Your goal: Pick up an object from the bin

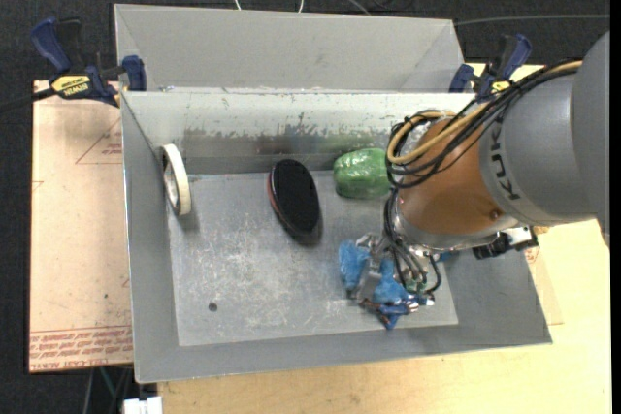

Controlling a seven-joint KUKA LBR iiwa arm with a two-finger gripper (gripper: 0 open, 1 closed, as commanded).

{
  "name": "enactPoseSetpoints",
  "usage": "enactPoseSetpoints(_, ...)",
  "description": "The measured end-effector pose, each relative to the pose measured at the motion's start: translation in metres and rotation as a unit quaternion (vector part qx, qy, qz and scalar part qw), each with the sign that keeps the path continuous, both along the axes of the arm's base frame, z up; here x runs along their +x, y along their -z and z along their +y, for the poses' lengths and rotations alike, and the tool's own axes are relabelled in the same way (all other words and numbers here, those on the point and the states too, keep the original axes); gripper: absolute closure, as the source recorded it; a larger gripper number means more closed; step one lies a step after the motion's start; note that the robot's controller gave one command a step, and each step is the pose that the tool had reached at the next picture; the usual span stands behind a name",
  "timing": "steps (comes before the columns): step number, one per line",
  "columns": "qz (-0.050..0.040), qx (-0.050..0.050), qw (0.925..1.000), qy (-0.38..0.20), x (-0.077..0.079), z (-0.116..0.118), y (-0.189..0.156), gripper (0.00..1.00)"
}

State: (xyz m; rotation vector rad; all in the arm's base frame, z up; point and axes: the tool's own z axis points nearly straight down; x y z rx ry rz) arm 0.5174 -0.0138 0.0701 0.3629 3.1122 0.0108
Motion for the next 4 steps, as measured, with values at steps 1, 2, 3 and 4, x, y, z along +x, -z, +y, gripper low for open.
enactPoseSetpoints(1,0.0045,0.0,1.0,0.0,-0.003,0.0,-0.015,1.0)
enactPoseSetpoints(2,0.0001,0.0,1.0,0.0,0.0,0.0,-0.04,1.0)
enactPoseSetpoints(3,0.0057,0.001,1.0,-0.001,-0.003,0.0,-0.059,1.0)
enactPoseSetpoints(4,0.0018,0.001,1.0,-0.001,-0.001,0.001,-0.092,1.0)
